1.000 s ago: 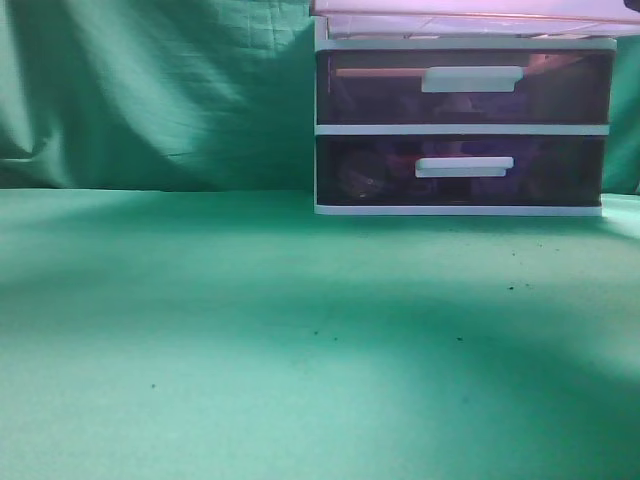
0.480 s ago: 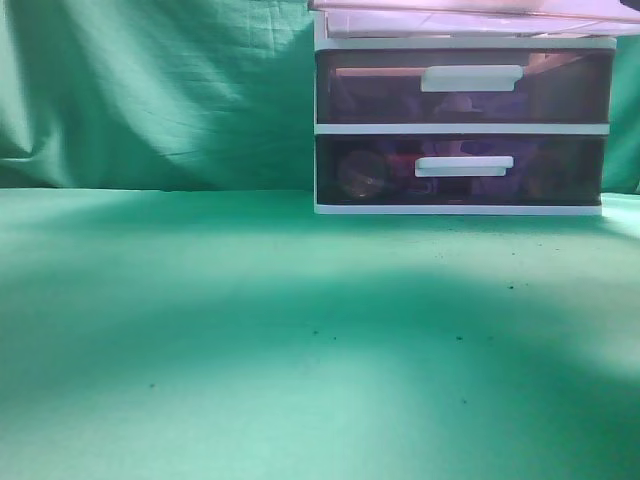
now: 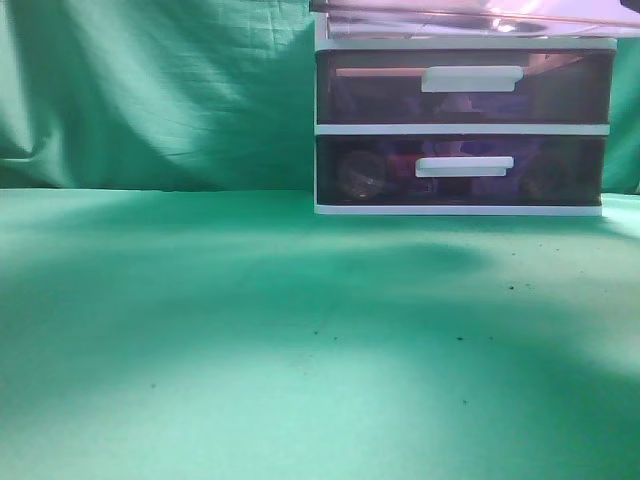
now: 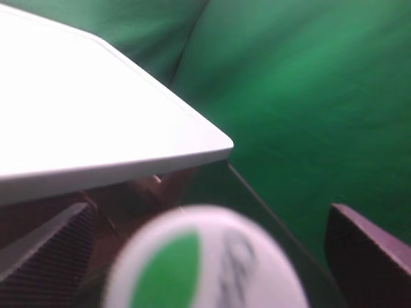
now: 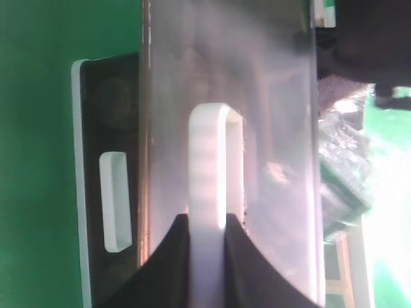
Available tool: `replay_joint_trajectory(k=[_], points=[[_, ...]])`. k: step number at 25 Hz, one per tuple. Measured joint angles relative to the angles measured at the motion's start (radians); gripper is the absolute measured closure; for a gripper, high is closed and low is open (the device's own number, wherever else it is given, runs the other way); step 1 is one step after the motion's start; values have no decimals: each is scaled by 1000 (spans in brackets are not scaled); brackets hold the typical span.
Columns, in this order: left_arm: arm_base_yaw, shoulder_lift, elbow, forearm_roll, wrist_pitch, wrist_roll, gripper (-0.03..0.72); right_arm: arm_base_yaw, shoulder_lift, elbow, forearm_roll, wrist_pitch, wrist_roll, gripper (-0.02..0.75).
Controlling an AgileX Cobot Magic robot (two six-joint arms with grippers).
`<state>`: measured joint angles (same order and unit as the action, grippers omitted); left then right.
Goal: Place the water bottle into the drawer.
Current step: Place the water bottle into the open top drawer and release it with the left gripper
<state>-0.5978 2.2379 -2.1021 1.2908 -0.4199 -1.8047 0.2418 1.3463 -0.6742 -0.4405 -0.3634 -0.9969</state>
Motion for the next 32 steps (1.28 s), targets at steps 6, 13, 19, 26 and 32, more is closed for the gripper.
replay_joint_trajectory(k=[6, 13, 19, 26, 32], points=[[8, 0, -137, 292, 35, -2, 101, 0, 0, 0, -2, 4, 7, 647], [25, -4, -258, 501, 70, 29, 101, 0, 0, 2, -2, 8, 8, 647], [100, -54, -258, 517, -25, 47, 228, 0, 0, 2, -4, 2, 11, 647], [259, -141, -258, 517, -513, -179, 688, 0, 0, 0, 70, -57, 4, 647], [394, -142, -253, 517, -803, -278, 688, 2, 20, -84, 75, -2, -8, 647]])
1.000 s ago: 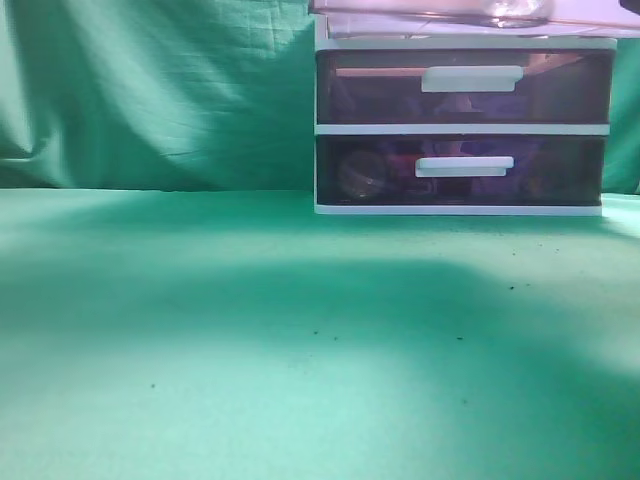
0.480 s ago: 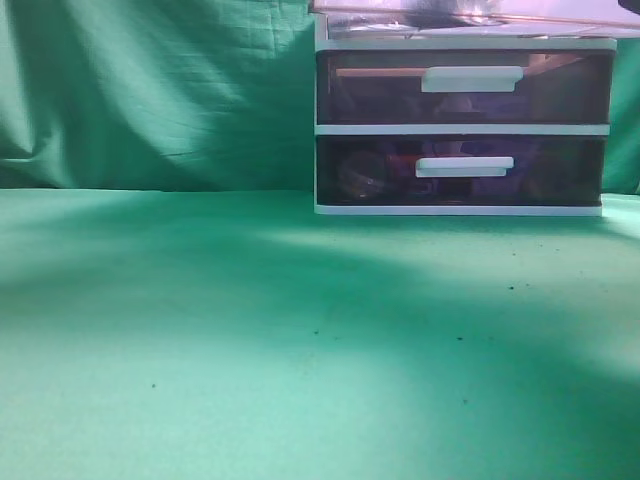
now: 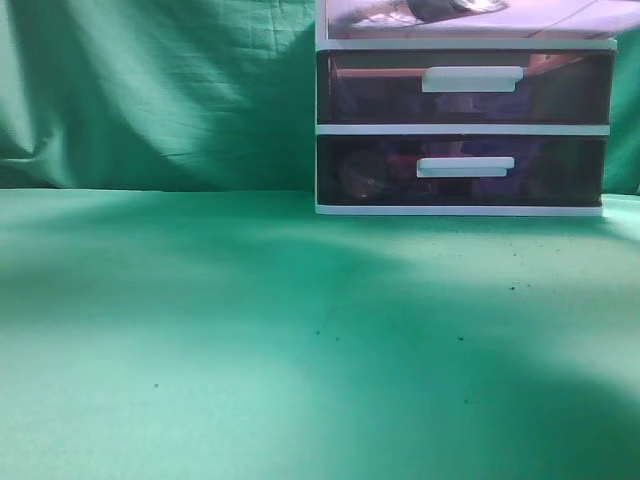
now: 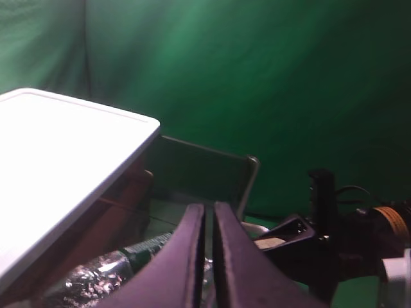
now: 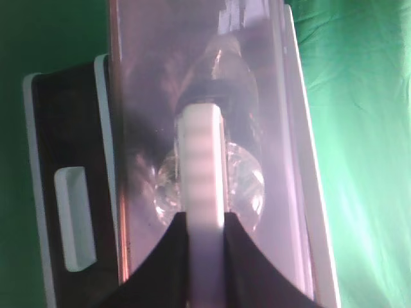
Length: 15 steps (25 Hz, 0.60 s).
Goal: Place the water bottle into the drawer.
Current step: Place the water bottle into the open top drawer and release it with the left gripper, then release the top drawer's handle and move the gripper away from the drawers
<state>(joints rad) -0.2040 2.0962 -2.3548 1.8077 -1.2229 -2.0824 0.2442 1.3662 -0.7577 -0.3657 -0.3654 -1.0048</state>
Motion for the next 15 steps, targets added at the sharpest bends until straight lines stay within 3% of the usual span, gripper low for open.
replay_joint_trajectory(k=[8, 15], points=[[-8, -41, 115, 0, -21, -11, 688, 0, 183, -248, 5, 115, -30, 647], [-25, -103, 316, 0, -17, -11, 688, -31, 353, -432, 24, 106, -93, 647]])
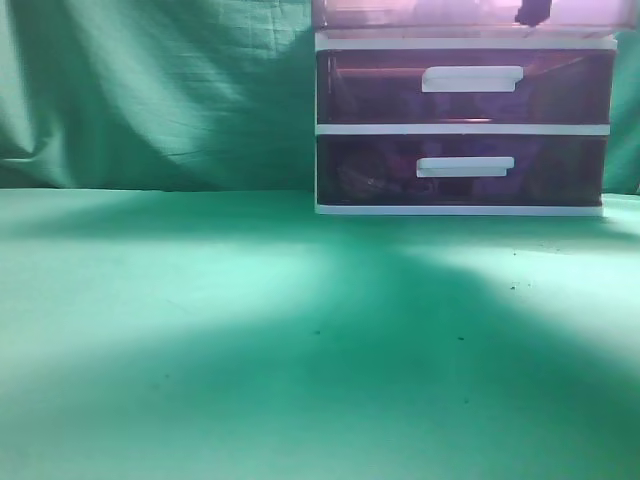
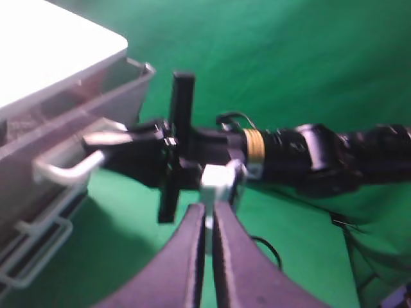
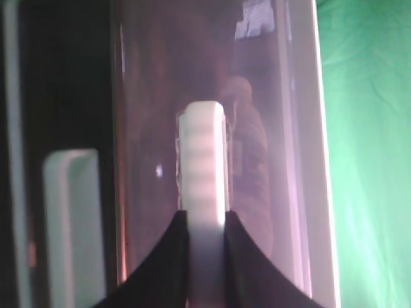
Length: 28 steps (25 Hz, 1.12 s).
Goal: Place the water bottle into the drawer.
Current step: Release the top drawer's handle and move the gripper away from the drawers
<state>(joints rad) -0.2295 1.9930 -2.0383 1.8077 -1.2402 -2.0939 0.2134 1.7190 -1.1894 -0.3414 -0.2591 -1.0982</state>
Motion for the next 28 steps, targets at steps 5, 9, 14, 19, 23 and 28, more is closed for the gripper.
replay_joint_trajectory(k=[5, 9, 14, 19, 23, 28], points=[[-4, -35, 136, 0, 3, 0, 688, -47, 96, -107, -21, -26, 2, 647], [-7, -35, 191, 0, 6, 0, 688, -52, 128, -143, -47, -46, 38, 647], [-7, -35, 205, 0, 8, 0, 688, -54, 129, -143, -55, -50, 128, 647], [-7, -35, 205, 0, 8, -1, 688, -31, 78, -150, 21, 106, 372, 437], [-7, -35, 205, 0, 8, -3, 688, 16, -4, -160, 47, 302, 497, 369], [-7, -84, 207, 0, 10, -3, 688, 112, -118, -164, 60, 529, 572, 343]])
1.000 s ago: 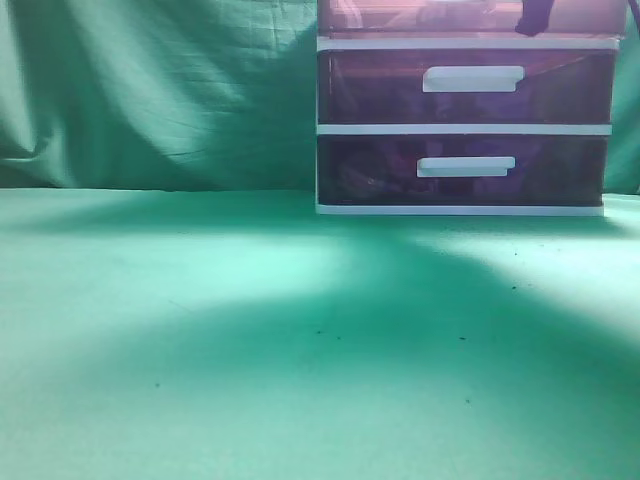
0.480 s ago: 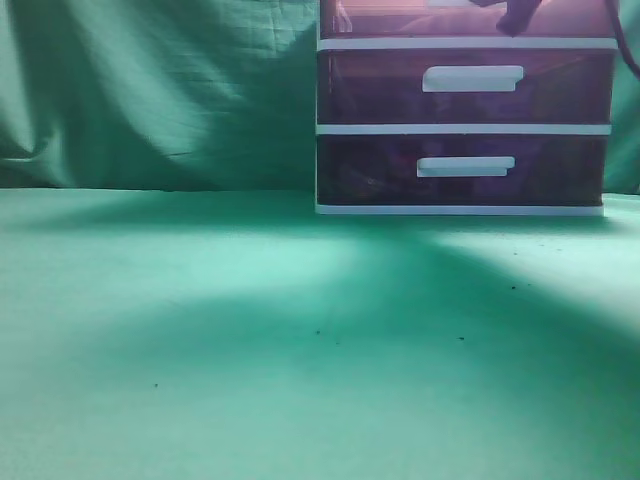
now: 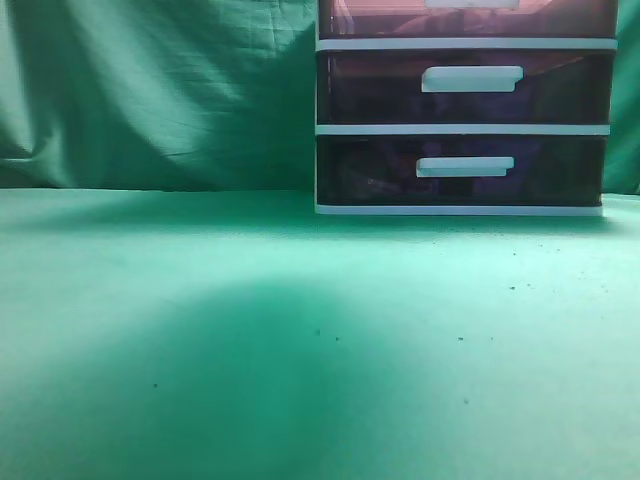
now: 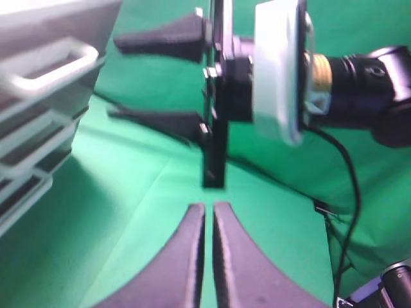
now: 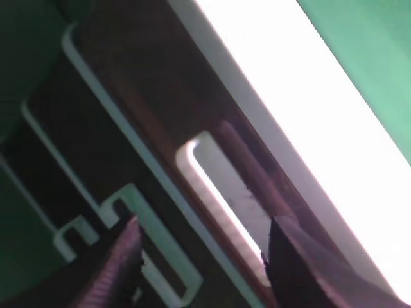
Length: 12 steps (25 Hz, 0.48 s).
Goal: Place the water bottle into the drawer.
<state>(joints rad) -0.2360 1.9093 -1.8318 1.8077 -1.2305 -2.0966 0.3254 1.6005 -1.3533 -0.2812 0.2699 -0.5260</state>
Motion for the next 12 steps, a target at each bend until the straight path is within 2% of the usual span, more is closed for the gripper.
replay_joint_trajectory(k=[6, 7, 10, 12], points=[[0, -196, 8, 0, -2, 0, 688, 115, -196, 0, 90, 272, 62, 343], [0, -239, 23, 0, -4, 0, 688, 128, -226, 0, 120, 328, 66, 438], [0, -370, 104, 0, -6, 0, 688, 146, -337, 0, 223, 482, 79, 647], [0, -462, 186, 0, -6, 0, 688, 146, -404, 0, 296, 560, 90, 704]])
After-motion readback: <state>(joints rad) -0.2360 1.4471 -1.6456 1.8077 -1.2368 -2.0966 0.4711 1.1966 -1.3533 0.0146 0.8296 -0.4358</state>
